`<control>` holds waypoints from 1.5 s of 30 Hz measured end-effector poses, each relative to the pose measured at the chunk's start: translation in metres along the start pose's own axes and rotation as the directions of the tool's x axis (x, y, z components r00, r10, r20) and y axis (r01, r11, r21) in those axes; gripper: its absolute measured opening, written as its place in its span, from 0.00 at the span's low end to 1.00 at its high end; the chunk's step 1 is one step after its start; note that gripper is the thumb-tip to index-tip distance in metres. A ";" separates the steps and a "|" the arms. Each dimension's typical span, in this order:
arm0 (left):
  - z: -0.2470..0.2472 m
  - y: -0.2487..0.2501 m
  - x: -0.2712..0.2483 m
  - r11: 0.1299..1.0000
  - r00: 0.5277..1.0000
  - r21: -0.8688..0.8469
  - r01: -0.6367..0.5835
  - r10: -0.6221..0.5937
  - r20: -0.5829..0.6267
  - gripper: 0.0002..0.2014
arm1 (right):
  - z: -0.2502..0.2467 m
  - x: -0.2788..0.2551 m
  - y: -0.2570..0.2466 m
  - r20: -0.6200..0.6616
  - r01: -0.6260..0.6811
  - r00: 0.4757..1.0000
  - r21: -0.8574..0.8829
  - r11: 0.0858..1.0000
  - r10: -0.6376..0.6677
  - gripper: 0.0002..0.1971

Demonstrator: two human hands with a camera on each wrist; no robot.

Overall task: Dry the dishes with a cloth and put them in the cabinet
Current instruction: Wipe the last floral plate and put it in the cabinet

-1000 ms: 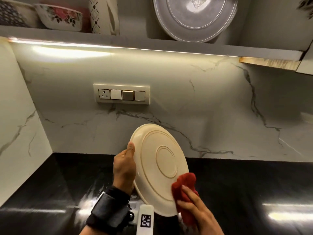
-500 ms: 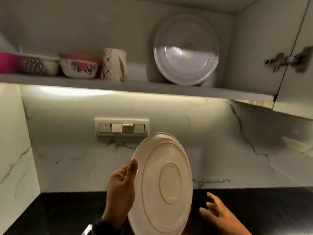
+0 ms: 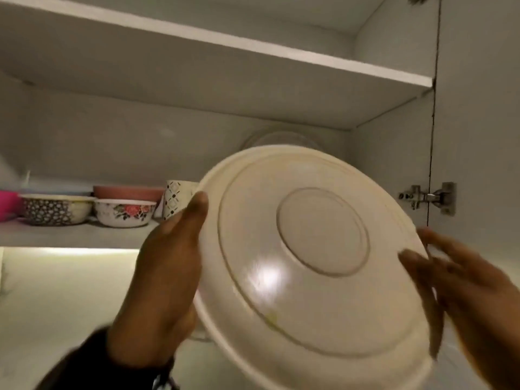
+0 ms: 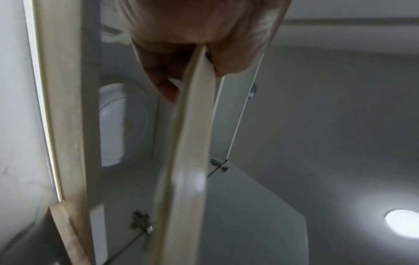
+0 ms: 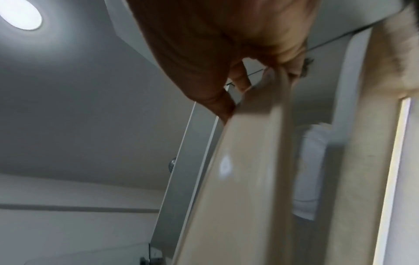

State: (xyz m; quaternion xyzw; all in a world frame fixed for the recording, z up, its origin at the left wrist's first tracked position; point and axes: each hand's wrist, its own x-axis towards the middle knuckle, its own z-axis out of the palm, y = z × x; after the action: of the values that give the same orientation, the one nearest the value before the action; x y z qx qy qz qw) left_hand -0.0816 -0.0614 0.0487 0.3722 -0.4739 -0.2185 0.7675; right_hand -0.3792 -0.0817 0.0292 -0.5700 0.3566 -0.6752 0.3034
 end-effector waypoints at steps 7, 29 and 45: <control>0.072 0.024 0.105 0.950 0.995 0.306 -0.058 0.031 0.090 0.28 | 0.036 0.170 -0.031 -0.043 0.047 0.998 -0.005 0.999 -0.047 0.06; 0.147 -0.041 0.245 0.626 0.993 0.773 0.105 -0.026 -0.114 0.16 | 0.090 0.383 0.051 0.096 0.151 0.988 -0.481 0.864 -0.120 0.31; 0.152 -0.051 0.253 0.578 0.991 0.805 0.132 -0.077 -0.107 0.17 | 0.094 0.393 0.068 0.106 0.120 0.991 -0.524 0.843 -0.076 0.34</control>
State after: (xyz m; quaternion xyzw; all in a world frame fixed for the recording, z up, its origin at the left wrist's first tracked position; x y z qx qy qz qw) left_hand -0.1007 -0.3226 0.1932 0.7147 -0.4751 -0.0121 0.5132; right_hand -0.3518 -0.4537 0.1994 -0.6758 0.4864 -0.5420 0.1141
